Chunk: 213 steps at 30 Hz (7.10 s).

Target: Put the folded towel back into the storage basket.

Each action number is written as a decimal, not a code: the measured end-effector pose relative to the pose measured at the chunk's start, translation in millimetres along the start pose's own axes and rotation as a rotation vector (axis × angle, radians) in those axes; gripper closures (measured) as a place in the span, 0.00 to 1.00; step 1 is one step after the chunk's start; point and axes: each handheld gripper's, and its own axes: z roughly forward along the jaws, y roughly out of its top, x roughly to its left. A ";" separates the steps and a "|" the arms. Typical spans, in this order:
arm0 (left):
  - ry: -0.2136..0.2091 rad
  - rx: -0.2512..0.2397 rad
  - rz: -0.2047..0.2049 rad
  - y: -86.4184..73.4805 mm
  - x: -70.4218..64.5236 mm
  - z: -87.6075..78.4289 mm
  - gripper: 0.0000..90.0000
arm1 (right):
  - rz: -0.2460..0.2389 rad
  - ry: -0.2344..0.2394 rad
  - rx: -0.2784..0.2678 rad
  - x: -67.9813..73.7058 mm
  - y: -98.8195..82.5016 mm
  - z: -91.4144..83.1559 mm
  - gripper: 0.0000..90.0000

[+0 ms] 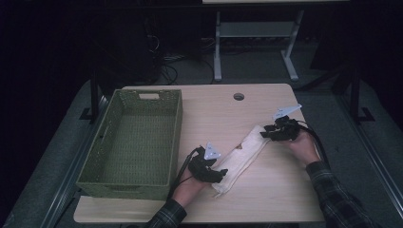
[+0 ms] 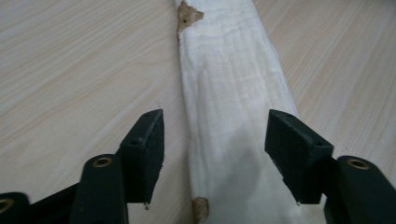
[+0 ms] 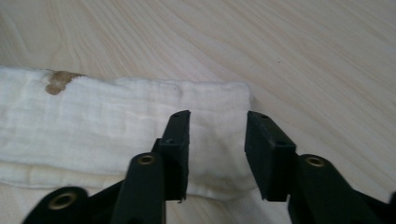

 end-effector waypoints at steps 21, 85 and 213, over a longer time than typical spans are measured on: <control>-0.013 0.135 0.004 3.8 -9.6 13.5 0.99 | -0.005 -0.055 -0.042 -1.4 -4.6 -20.5 0.36; -0.358 0.061 0.408 55.1 -80.3 84.3 0.33 | -0.058 0.010 -0.043 6.9 -2.8 -18.0 0.30; -0.389 -0.142 0.175 75.3 55.4 -129.7 0.88 | -0.304 0.335 -0.077 70.9 146.5 -0.4 0.88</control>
